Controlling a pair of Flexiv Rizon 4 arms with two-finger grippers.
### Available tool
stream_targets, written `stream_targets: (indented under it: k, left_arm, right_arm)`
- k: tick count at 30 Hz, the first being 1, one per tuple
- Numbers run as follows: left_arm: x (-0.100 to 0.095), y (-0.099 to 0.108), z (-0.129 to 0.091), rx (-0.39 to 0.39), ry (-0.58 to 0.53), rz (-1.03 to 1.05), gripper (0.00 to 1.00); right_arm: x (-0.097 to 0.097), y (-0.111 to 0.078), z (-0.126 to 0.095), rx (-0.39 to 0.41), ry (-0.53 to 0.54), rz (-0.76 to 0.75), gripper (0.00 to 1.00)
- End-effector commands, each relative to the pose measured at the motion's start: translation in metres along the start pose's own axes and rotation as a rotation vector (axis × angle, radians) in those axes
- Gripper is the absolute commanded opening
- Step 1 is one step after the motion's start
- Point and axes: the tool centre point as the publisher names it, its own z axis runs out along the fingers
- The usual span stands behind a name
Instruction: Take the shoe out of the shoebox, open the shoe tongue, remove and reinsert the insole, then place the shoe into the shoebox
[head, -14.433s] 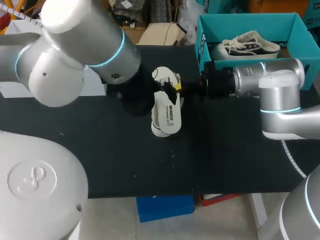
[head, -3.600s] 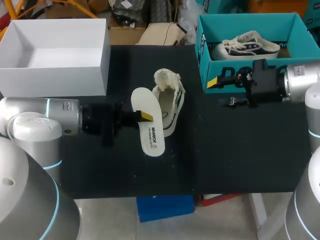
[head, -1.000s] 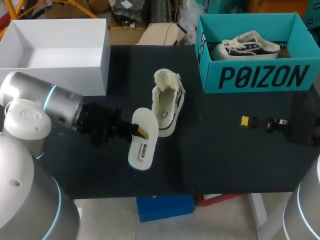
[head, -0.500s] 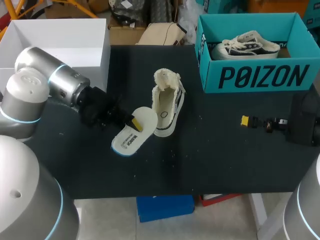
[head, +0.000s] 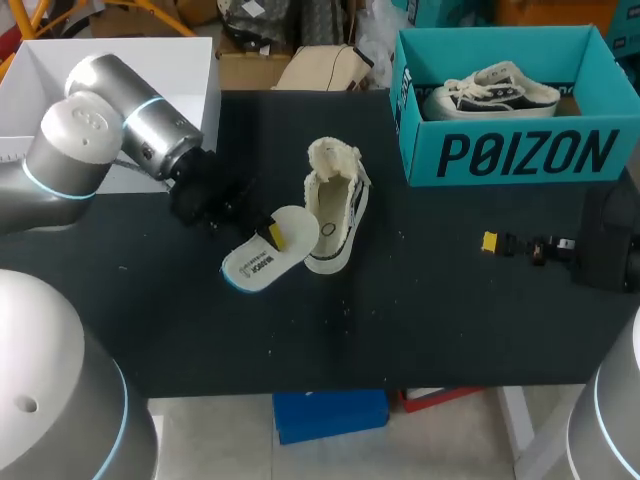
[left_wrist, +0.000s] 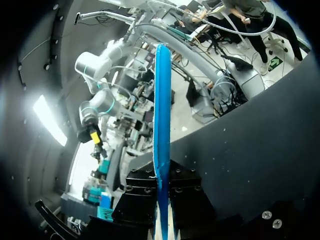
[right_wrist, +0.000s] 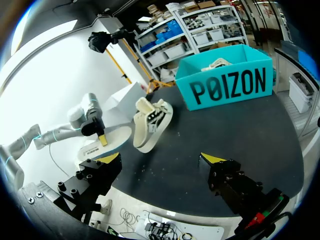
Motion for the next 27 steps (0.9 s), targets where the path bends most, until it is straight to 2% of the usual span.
stream_targets:
  k: [1, 13, 20, 27]
  left_arm:
    - [-0.008, 0.000, 0.001, -0.028, 0.082, -0.008, 0.00]
    - [0.000, 0.019, 0.011, -0.043, 0.151, -0.036, 0.00]
    - [0.001, 0.029, 0.020, 0.012, 0.170, -0.052, 0.00]
    - [0.005, 0.042, 0.022, 0.014, 0.180, -0.076, 0.00]
  right_arm:
    - [0.000, -0.001, -0.001, -0.001, 0.002, 0.000, 1.00]
    - [0.000, -0.001, -0.001, -0.001, 0.002, 0.000, 1.00]
    - [0.000, -0.001, -0.001, -0.001, 0.002, 0.000, 1.00]
    - [0.000, -0.001, -0.001, -0.001, 0.002, 0.000, 1.00]
